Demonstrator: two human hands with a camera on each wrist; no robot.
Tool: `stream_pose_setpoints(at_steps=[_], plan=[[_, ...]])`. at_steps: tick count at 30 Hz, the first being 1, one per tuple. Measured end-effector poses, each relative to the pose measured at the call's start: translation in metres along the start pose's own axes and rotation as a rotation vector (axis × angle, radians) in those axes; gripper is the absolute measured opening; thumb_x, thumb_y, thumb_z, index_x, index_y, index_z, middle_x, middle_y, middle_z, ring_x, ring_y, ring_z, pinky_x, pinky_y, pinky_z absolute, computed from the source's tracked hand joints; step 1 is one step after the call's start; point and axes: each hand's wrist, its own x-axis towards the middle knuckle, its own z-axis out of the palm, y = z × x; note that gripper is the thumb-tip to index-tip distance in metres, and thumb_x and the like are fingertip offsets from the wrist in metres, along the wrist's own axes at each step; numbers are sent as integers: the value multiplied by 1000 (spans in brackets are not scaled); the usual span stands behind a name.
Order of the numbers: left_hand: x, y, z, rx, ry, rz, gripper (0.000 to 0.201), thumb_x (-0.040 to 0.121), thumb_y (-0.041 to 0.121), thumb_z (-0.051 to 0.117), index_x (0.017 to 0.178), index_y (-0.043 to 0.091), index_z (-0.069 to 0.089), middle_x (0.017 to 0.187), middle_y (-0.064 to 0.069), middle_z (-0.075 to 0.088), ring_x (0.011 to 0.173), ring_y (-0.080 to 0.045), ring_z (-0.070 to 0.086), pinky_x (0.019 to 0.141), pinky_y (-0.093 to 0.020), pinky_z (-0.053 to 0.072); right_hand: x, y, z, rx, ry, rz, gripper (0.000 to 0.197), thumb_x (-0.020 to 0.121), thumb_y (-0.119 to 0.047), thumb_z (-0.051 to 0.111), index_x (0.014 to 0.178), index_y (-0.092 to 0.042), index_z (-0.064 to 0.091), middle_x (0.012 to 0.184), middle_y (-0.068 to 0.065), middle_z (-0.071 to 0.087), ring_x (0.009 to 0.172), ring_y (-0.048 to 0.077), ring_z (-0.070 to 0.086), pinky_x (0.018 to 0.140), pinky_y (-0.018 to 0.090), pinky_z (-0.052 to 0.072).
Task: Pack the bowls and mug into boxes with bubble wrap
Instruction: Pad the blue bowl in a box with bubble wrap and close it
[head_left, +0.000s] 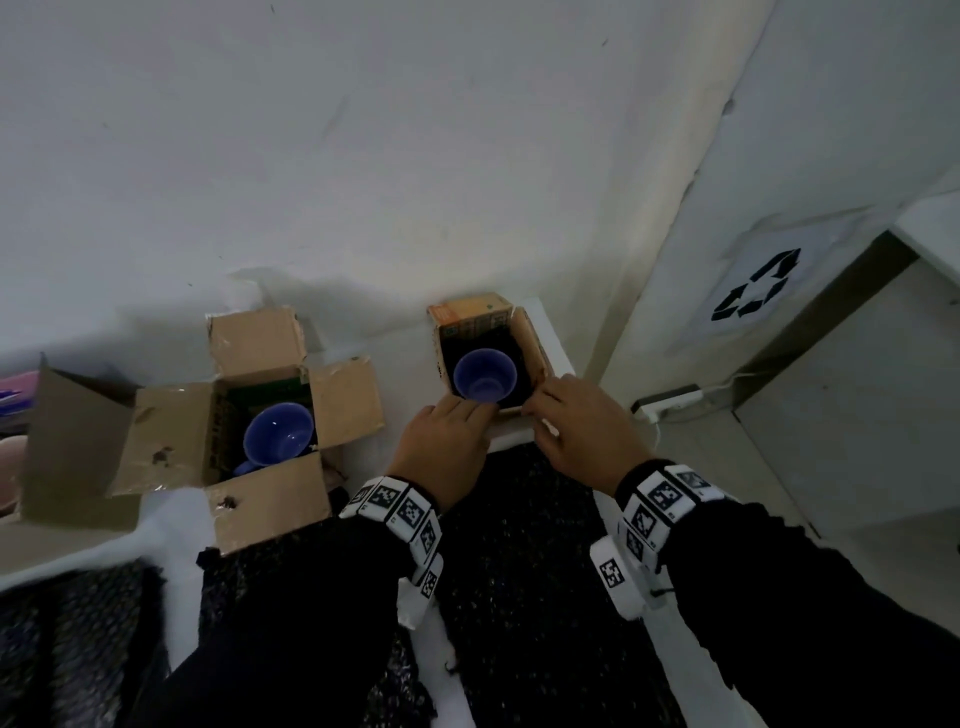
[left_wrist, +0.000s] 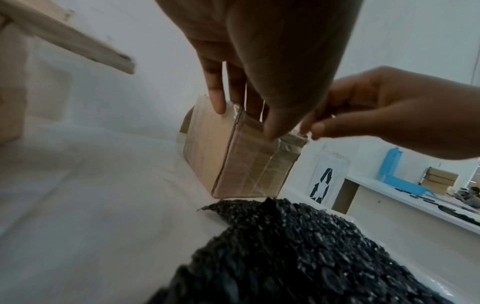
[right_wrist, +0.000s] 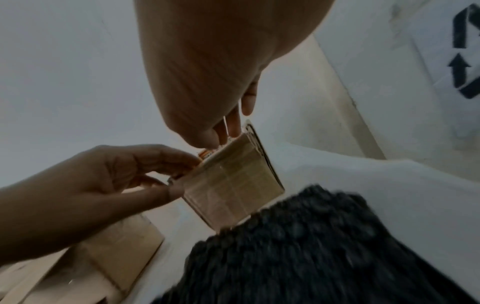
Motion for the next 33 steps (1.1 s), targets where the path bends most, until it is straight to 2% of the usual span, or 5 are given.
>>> stream_pose_setpoints(at_steps=[7, 17, 22, 29, 33], plan=[[-50, 4, 6, -76, 65, 55, 26, 83, 19, 57, 108, 15, 62, 127, -9, 56, 120, -30, 48, 87, -42, 51, -88, -32, 34, -43, -536, 270, 65, 68, -75, 56, 118, -34, 49, 127, -5, 44, 113, 23, 42, 90, 43, 36], [-98, 42, 1, -609, -211, -246, 85, 73, 78, 53, 141, 32, 29, 125, 3, 58, 113, -14, 55, 95, -34, 47, -85, -66, 1, 649, 105, 624, 30, 86, -30, 68, 72, -17, 45, 65, -5, 50, 64, 15, 51, 63, 33, 41], [-97, 51, -8, -663, -154, -191, 31, 85, 29, 67, 107, 8, 64, 102, -9, 66, 94, -22, 62, 82, -30, 48, -68, -90, -25, 948, 268, 681, 18, 83, -10, 61, 81, -18, 46, 73, -3, 52, 69, 14, 51, 69, 35, 43], [-95, 28, -46, -607, -104, -103, 12, 93, 7, 46, 97, 18, 48, 86, -3, 58, 85, -30, 59, 68, -30, 35, -65, -105, -60, 889, 116, 505, 18, 74, -6, 48, 75, -15, 63, 76, -10, 61, 73, 4, 54, 74, 26, 39], [-101, 23, -75, -454, -118, 56, 41, 80, 59, 59, 100, 28, 42, 86, 7, 60, 79, -14, 59, 63, -29, 43, -71, -114, -65, 911, 33, 423, 15, 75, -28, 60, 69, -17, 52, 64, -10, 50, 62, 6, 45, 62, 23, 35]])
